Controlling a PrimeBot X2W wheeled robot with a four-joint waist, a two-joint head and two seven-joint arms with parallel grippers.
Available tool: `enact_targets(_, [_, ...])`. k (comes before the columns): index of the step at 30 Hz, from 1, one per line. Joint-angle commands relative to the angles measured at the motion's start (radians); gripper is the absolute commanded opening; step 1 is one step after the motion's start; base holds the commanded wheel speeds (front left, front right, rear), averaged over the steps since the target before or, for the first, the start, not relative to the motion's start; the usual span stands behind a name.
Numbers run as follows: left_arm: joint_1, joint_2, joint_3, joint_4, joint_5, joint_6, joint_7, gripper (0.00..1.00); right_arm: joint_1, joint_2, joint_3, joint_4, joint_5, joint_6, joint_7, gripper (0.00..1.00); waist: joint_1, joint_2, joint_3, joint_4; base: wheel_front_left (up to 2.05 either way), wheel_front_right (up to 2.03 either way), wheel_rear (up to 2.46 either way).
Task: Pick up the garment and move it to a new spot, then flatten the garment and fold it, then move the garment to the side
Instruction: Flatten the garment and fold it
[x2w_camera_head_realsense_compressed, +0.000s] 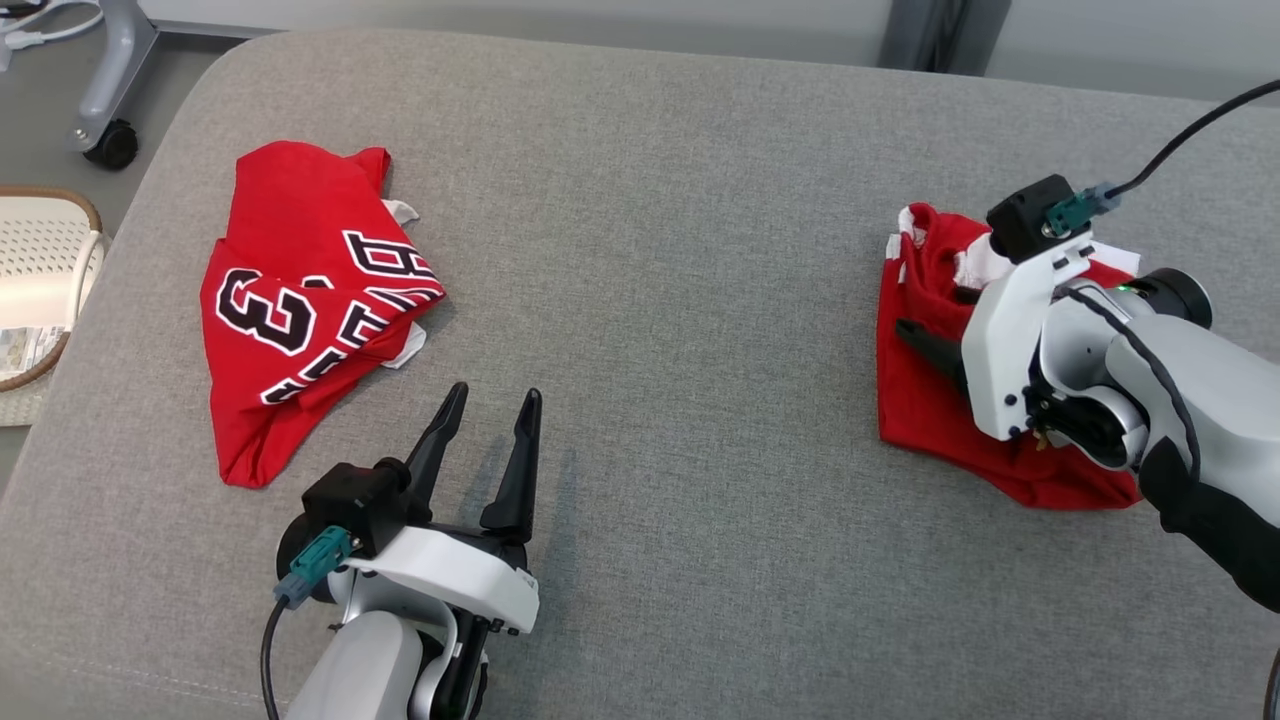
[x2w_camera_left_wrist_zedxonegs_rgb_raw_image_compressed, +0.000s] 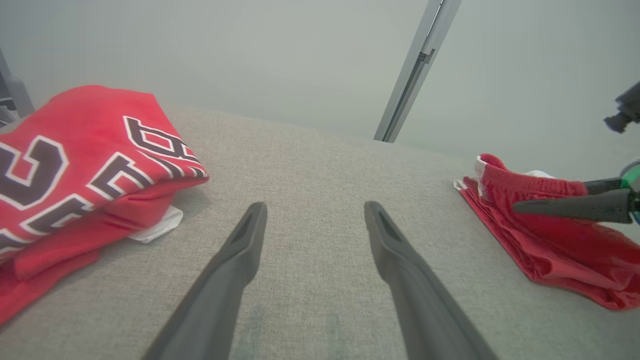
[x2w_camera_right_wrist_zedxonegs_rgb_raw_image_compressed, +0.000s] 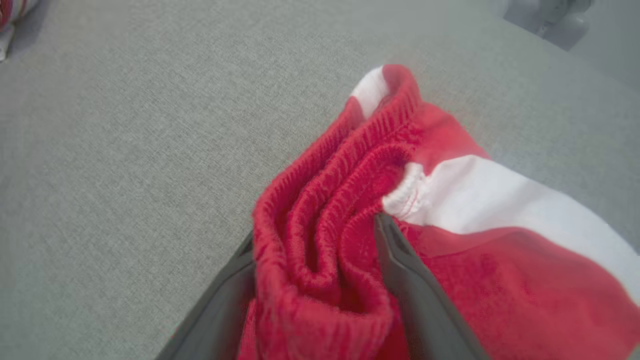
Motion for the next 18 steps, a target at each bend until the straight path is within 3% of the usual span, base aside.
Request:
enact_targets(1, [-0.006, 0.004, 0.006, 0.001, -0.002, 0.007, -0.003, 1.0, -0.011, 0.001, 0.0, 0.001, 0.022, 0.0, -0.016, 1.0, 0.0, 0.0, -0.005, -0.004, 0.0, 0.0, 0.0])
enact_targets(9, [0.006, 0.004, 0.016, 0.004, 0.006, 0.007, -0.003, 1.0, -0.029, 0.02, -0.001, -0.045, 0.123, 0.0, -0.081, 1.0, 0.0, 0.0, -0.039, -0.035, 0.0, 0.0, 0.0])
enact_targets(18, [0.03, 0.004, 0.034, -0.005, 0.014, 0.008, -0.003, 1.0, -0.048, -0.017, -0.006, -0.024, 0.127, 0.0, -0.303, 1.0, 0.0, 0.0, -0.091, -0.091, 0.0, 0.0, 0.0])
